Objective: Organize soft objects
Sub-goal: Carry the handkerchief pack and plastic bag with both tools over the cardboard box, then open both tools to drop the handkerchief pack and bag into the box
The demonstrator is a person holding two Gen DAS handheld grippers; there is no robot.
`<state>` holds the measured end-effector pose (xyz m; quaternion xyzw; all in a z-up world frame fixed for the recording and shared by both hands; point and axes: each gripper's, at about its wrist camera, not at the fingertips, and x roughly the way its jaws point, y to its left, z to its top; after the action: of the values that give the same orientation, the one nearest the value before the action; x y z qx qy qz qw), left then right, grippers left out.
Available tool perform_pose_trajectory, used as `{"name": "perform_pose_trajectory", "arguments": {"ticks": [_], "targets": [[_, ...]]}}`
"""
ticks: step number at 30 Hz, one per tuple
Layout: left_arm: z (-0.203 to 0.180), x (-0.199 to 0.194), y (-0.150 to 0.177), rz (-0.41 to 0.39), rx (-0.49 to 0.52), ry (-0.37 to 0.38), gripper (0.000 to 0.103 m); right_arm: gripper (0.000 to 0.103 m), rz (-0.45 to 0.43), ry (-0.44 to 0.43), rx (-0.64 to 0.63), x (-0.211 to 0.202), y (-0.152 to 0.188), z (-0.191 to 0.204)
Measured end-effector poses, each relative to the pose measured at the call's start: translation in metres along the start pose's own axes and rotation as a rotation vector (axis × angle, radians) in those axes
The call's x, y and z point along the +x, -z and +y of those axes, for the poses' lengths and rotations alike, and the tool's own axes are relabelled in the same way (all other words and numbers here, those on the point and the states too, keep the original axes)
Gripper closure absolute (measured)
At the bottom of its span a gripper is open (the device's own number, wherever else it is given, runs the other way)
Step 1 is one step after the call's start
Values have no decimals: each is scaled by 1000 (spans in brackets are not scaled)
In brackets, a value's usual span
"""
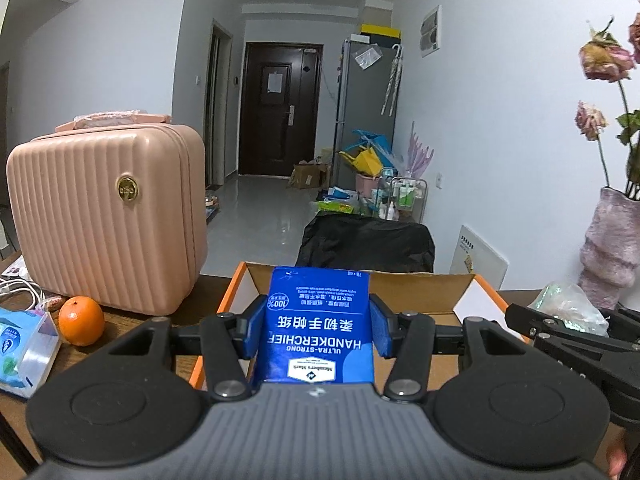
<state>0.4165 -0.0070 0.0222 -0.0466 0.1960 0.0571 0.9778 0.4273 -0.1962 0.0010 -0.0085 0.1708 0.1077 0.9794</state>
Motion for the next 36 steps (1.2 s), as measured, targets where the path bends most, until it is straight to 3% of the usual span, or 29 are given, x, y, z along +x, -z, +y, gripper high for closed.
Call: {"name": "perform_pose_trajectory", "arguments": {"ticks": [13,28,30,32,36], "targets": [[-2,42,3,58,-2,-80,51,60,80,14,35,42,0,-9],[-2,68,11,105,-10,-111,50,57,121,18,-3,54,15,6],[-1,68,12,109,-11,-109,43,45,117,22,-4,54,13,6],[-1,66,12,101,-7,-116,26,39,115,21,-5,53,13,5],[-2,62,12,93,-6,-122,16,14,108,32,-16,50,14,7]]}}
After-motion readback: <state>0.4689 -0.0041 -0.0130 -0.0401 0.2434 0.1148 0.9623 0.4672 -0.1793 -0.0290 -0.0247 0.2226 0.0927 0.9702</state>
